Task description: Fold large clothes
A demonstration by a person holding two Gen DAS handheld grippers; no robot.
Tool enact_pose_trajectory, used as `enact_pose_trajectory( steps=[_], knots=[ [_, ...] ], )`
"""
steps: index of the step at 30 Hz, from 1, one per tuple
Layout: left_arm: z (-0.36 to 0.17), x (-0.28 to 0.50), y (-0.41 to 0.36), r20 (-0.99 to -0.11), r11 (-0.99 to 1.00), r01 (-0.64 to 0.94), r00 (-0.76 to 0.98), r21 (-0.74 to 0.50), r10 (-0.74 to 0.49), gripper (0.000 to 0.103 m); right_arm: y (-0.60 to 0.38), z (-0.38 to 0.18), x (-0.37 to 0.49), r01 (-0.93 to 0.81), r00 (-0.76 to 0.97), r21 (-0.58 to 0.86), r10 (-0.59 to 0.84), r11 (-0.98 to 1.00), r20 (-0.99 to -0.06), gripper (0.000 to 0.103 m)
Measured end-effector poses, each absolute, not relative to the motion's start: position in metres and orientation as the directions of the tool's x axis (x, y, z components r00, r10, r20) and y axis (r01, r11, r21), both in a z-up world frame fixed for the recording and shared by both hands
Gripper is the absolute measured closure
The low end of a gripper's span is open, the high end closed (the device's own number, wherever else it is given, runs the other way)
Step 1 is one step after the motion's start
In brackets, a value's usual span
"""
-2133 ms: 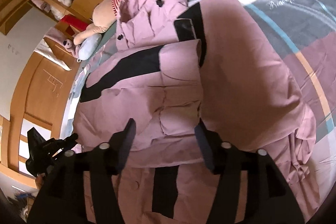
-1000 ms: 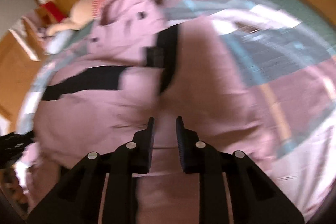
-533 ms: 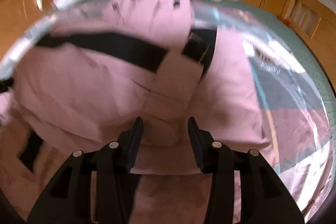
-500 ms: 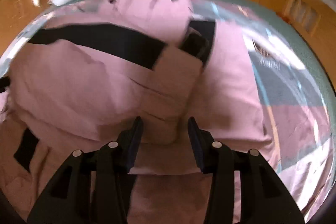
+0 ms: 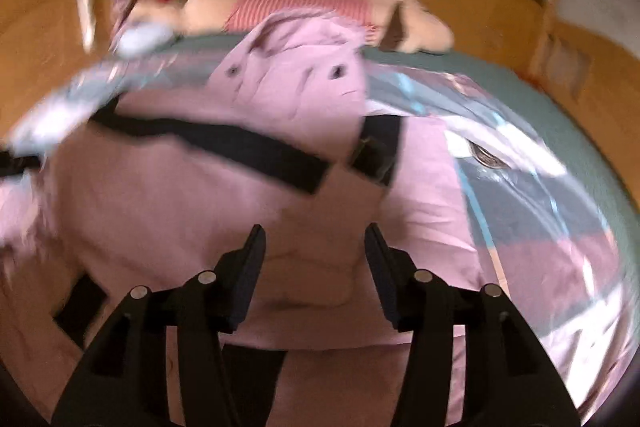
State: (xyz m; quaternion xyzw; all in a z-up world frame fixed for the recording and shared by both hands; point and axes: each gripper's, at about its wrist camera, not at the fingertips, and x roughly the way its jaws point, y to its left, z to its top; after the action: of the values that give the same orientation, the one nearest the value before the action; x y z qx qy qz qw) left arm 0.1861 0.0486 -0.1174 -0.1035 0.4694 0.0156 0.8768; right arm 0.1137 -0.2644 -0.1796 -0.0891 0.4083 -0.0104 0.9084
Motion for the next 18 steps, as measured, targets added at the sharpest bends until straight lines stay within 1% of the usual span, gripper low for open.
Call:
enact_pose_trajectory(
  steps=[2,3,4,5,7,8,10,11,12,13,14,15,17,18],
  knots=[
    [-0.139,0.193,0.05,-0.868,0.966,-0.13,0.479,-0.223,-0.136,0.045,-0.266,-0.201,0.122,-0.066,0.61,-0.154,-0.082,0.986,-0.788,0.051],
    [-0.146,0.195,0.052,-0.877,0.961,-0.143,0.457,-0.236,-0.148,0.045,-0.269,-0.203,0.122,-0.055,0.609,-0.138,-0.076,0.989,-0.79,0.05],
    [-0.152,0.196,0.056,-0.88,0.953,-0.158,0.444,-0.259,-0.166,0.045,-0.271,-0.203,0.123,-0.045,0.605,-0.128,-0.075,0.991,-0.793,0.046],
    [-0.153,0.196,0.057,-0.88,0.949,-0.165,0.443,-0.269,-0.172,0.044,-0.274,-0.203,0.125,-0.037,0.6,-0.12,-0.074,0.992,-0.796,0.045],
    [-0.147,0.195,0.06,-0.877,0.949,-0.174,0.452,-0.262,-0.16,0.044,-0.278,-0.205,0.126,-0.022,0.594,-0.099,-0.067,0.995,-0.801,0.038],
    [-0.143,0.192,0.059,-0.872,0.953,-0.174,0.469,-0.247,-0.141,0.046,-0.28,-0.205,0.127,-0.011,0.591,-0.093,-0.069,0.996,-0.804,0.035],
    [-0.129,0.184,0.054,-0.852,0.965,-0.157,0.514,-0.211,-0.102,0.046,-0.287,-0.205,0.129,0.026,0.579,-0.075,-0.076,0.997,-0.812,0.023],
    [-0.121,0.18,0.049,-0.835,0.97,-0.138,0.541,-0.201,-0.097,0.044,-0.288,-0.203,0.127,0.037,0.576,-0.057,-0.068,0.998,-0.815,0.022],
    [-0.113,0.177,0.045,-0.819,0.972,-0.116,0.564,-0.203,-0.104,0.037,-0.29,-0.199,0.122,0.047,0.577,-0.036,-0.057,0.998,-0.815,0.022],
    [-0.106,0.171,0.041,-0.797,0.974,-0.087,0.592,-0.209,-0.118,0.032,-0.291,-0.194,0.119,0.055,0.589,-0.028,-0.055,0.998,-0.806,0.022],
    [-0.101,0.169,0.039,-0.785,0.975,-0.07,0.607,-0.21,-0.125,0.025,-0.292,-0.186,0.113,0.061,0.625,-0.021,-0.055,0.998,-0.779,0.022],
    [-0.099,0.167,0.034,-0.777,0.977,-0.058,0.616,-0.205,-0.127,0.022,-0.29,-0.18,0.109,0.061,0.653,-0.017,-0.052,0.998,-0.755,0.022],
    [-0.103,0.167,0.025,-0.789,0.984,-0.036,0.602,-0.177,-0.12,0.021,-0.283,-0.168,0.103,0.024,0.71,-0.001,-0.018,1.0,-0.704,0.022],
    [-0.108,0.169,0.021,-0.802,0.985,-0.029,0.585,-0.169,-0.12,0.021,-0.279,-0.166,0.102,0.003,0.711,0.005,0.001,1.0,-0.703,0.022]
  ],
)
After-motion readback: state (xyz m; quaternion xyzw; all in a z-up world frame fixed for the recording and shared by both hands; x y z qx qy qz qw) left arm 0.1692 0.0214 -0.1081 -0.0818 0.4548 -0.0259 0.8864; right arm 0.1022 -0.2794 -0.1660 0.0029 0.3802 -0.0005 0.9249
